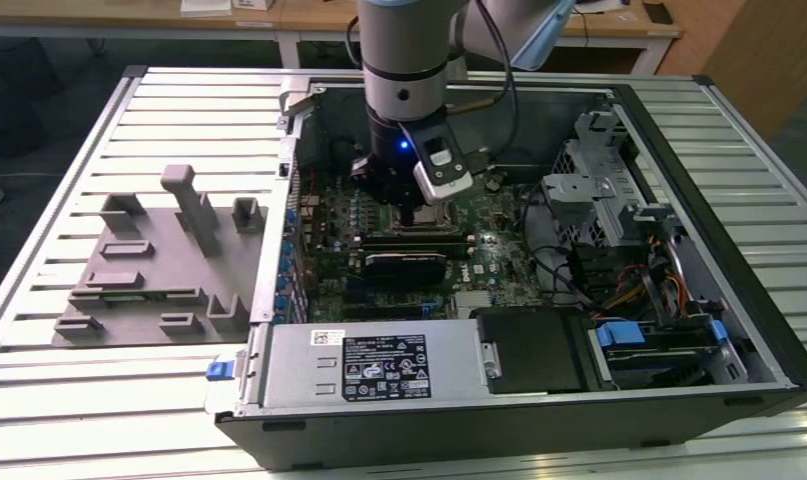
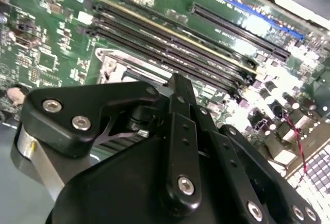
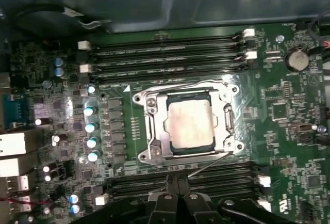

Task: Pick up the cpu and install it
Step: 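Install the second cpu locking lever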

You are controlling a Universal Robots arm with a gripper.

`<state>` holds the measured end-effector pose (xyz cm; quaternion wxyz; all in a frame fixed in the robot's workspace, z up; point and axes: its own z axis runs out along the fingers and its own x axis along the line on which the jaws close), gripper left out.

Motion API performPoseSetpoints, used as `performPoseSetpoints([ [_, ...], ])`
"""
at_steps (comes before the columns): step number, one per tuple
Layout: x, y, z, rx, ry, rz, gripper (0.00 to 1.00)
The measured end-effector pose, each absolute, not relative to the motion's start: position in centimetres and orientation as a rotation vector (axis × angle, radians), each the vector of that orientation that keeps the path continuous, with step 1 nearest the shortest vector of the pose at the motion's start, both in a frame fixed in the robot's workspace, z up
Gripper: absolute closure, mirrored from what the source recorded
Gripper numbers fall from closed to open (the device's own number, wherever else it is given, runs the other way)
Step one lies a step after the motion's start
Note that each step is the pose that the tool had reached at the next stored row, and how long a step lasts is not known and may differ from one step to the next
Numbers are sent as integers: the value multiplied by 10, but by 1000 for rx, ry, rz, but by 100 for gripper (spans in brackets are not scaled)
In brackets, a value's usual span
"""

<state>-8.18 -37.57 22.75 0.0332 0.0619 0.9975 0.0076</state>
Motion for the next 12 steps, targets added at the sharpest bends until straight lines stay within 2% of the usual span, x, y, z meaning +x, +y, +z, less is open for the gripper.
performPoseSetpoints([
  [10, -88, -388, 222, 193, 3071, 140, 89],
  [12, -88, -389, 222, 193, 3070, 145, 89],
])
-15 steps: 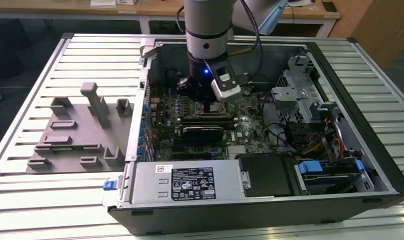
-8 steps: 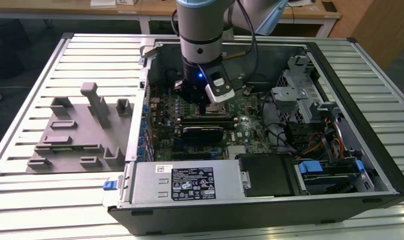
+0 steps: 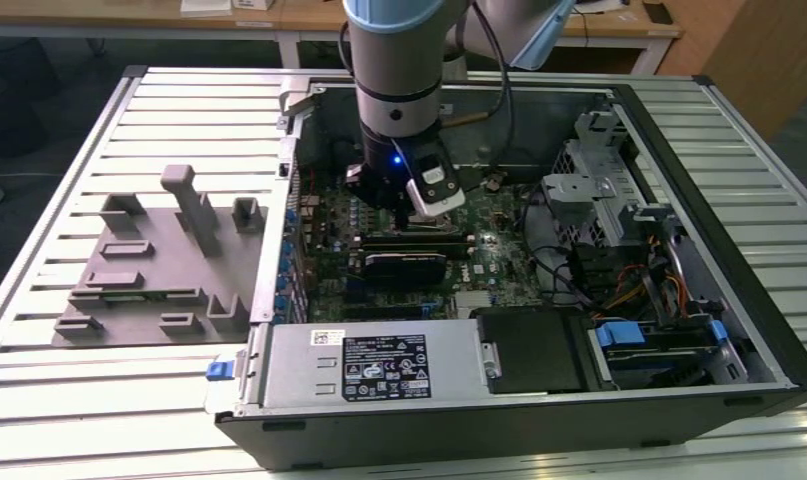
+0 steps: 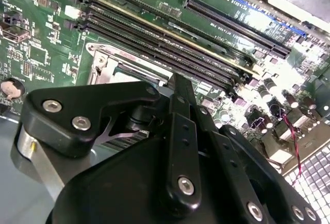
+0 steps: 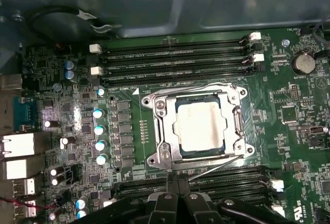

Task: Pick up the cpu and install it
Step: 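Install the second cpu locking lever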

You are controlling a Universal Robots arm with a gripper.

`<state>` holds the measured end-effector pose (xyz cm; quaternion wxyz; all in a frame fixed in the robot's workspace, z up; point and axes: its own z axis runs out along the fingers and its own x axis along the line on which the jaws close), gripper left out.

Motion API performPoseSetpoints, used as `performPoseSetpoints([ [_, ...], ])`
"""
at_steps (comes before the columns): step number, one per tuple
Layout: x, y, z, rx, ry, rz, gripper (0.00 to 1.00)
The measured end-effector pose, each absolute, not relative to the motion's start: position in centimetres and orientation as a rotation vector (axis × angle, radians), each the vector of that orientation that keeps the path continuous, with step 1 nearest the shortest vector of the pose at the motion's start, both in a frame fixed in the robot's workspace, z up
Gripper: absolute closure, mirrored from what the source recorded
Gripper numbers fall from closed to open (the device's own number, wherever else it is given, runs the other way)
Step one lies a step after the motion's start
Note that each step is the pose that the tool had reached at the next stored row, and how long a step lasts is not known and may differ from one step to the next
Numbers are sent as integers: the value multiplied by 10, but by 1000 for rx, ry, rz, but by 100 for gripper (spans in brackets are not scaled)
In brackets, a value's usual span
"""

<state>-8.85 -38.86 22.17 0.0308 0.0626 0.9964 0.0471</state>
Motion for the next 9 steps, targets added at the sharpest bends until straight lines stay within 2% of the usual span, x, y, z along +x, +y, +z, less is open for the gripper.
performPoseSetpoints([
  [4, -89, -390, 221, 193, 3071, 151, 89],
  [9, -90, -397, 219, 195, 3069, 217, 89],
])
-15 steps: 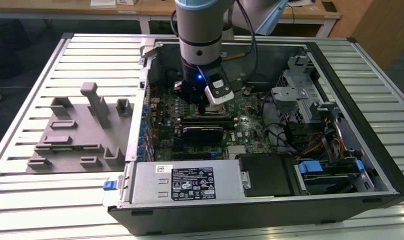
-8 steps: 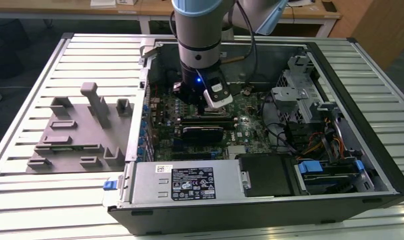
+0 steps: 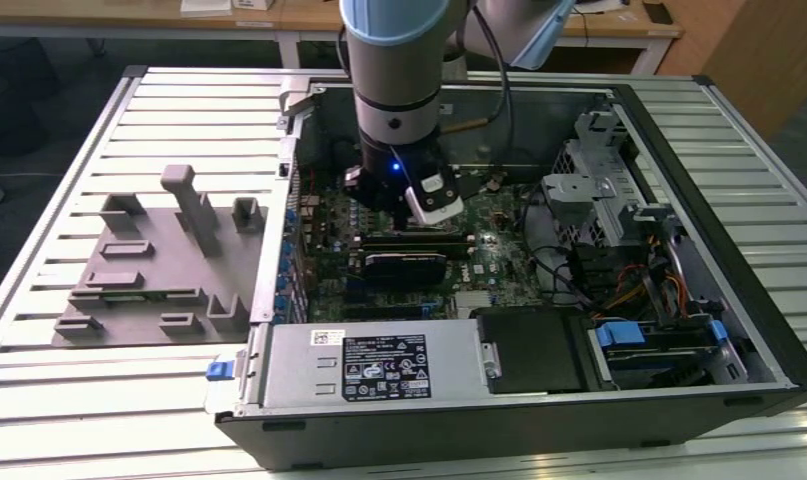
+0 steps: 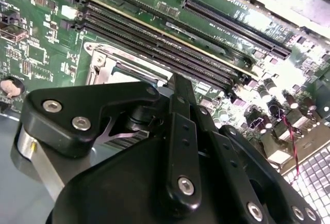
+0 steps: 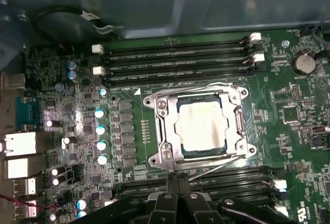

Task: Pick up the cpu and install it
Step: 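Install the second cpu locking lever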

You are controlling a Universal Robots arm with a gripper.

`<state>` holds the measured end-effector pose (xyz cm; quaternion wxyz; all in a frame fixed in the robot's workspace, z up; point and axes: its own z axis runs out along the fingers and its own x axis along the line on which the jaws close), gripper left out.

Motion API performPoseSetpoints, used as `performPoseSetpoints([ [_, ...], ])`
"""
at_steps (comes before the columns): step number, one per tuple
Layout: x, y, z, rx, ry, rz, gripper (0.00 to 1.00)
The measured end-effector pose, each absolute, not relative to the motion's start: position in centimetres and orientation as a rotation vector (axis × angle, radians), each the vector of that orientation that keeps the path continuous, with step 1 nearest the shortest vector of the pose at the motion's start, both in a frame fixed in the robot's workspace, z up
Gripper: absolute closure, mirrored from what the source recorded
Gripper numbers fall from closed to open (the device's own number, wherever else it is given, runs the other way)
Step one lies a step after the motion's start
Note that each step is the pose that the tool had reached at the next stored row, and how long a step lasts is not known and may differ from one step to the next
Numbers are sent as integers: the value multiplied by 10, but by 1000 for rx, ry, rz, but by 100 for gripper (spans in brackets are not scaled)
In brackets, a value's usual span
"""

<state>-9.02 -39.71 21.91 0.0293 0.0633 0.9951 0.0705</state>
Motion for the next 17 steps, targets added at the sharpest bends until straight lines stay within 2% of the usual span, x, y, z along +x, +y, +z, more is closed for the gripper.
performPoseSetpoints([
  [6, -91, -404, 216, 198, 3066, 297, 89],
  [17, -97, -413, 206, 200, 3060, 377, 89],
])
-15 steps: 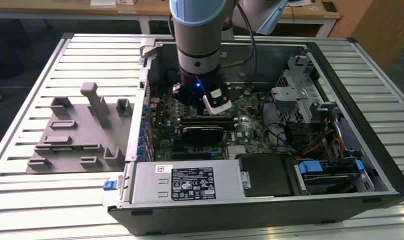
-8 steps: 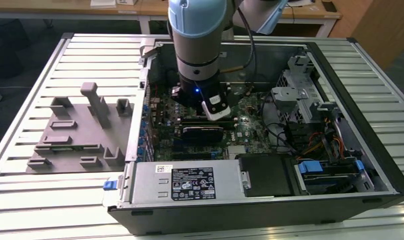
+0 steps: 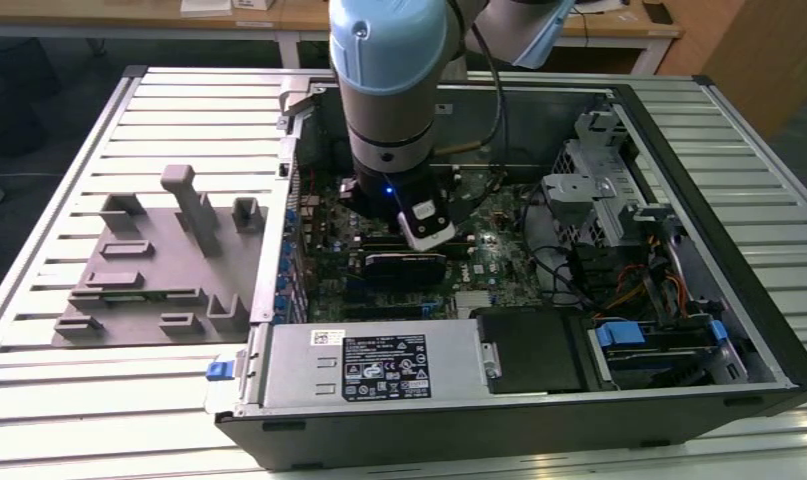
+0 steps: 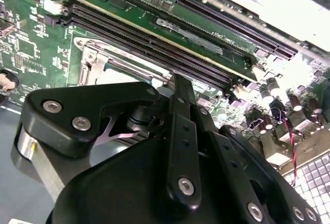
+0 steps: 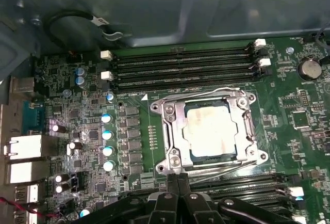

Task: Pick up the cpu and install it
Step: 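Install the second cpu locking lever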

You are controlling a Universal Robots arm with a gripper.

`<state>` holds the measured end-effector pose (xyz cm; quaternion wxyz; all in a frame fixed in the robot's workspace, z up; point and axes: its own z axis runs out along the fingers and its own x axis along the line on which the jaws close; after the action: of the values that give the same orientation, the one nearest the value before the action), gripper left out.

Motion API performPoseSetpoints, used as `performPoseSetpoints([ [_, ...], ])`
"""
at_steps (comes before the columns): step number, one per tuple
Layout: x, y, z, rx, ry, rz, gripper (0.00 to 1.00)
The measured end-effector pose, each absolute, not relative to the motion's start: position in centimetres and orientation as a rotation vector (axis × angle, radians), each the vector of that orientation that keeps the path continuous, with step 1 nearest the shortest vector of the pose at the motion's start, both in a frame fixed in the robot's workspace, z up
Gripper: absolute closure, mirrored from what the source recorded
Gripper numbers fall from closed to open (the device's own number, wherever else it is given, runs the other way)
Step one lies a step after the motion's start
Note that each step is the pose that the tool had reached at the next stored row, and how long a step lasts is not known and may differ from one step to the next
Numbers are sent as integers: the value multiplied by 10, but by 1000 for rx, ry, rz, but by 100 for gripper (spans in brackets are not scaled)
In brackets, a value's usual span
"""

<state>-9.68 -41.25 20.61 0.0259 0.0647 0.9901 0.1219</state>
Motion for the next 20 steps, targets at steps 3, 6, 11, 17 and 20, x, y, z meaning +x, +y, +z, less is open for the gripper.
performPoseSetpoints([
  [3, -98, -413, 203, 201, 3059, 390, 89],
  [6, -101, -413, 200, 201, 3058, 395, 89],
  [11, -103, -413, 196, 201, 3058, 404, 89],
  [17, -103, -412, 194, 201, 3057, 410, 89],
  [20, -103, -410, 193, 201, 3057, 410, 89],
])
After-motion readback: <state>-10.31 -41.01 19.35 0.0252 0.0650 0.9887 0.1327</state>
